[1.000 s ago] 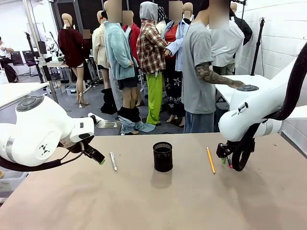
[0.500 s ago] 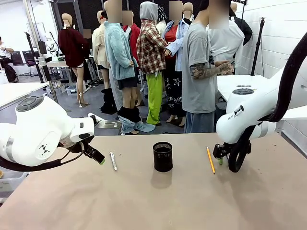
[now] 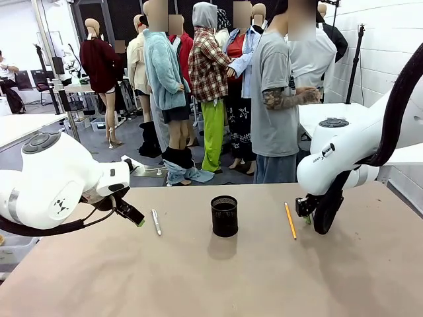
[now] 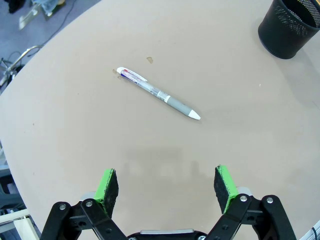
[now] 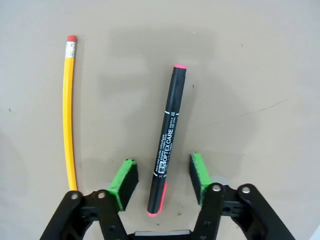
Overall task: Place the pens into the pen holder.
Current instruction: Pick up a writing instrument from the table and place it into the Pen holder.
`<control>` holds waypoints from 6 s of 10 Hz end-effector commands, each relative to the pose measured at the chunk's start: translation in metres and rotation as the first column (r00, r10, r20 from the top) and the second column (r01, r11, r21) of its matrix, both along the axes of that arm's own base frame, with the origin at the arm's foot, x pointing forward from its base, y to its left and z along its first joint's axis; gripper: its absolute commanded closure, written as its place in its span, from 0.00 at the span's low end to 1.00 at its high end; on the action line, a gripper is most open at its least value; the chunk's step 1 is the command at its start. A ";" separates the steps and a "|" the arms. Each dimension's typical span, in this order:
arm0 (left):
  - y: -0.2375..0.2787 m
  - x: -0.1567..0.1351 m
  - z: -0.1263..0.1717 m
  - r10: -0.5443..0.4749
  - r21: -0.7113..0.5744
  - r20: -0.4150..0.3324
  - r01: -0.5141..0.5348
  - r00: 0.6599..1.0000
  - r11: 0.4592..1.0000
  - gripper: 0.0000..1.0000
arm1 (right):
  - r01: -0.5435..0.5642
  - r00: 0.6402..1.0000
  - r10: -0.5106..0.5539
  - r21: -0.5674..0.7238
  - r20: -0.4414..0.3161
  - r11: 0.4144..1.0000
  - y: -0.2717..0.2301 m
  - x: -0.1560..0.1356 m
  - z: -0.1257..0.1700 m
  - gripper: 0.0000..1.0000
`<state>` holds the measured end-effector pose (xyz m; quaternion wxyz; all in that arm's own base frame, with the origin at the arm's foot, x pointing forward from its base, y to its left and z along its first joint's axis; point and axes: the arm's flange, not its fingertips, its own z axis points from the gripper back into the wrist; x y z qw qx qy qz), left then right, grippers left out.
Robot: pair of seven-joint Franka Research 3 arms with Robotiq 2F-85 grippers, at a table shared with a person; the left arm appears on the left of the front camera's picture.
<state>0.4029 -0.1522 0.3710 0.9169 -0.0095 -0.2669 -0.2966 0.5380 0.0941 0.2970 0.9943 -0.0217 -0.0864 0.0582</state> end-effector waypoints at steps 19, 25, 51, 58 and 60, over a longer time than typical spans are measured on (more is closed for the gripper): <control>0.001 0.000 0.000 0.002 -0.002 0.000 -0.002 1.000 1.000 0.00 | -0.782 0.612 0.503 0.376 0.610 0.497 0.072 -0.053 0.132 1.00; 0.001 0.000 0.000 0.002 -0.002 0.000 -0.002 1.000 1.000 0.00 | -0.884 0.445 0.506 0.451 0.739 0.118 0.140 -0.041 0.092 1.00; 0.001 0.000 0.000 0.002 -0.002 0.000 -0.002 1.000 1.000 0.00 | -0.924 0.381 0.498 0.338 0.779 0.179 0.151 0.012 0.018 1.00; 0.001 0.000 0.000 0.002 -0.002 0.000 -0.002 1.000 1.000 0.00 | -0.933 0.359 0.482 0.327 0.800 0.152 0.144 0.010 0.023 0.54; 0.001 0.000 0.000 0.002 -0.002 0.000 -0.002 1.000 1.000 0.00 | -0.935 0.353 0.474 0.317 0.807 0.156 0.137 0.006 0.032 0.54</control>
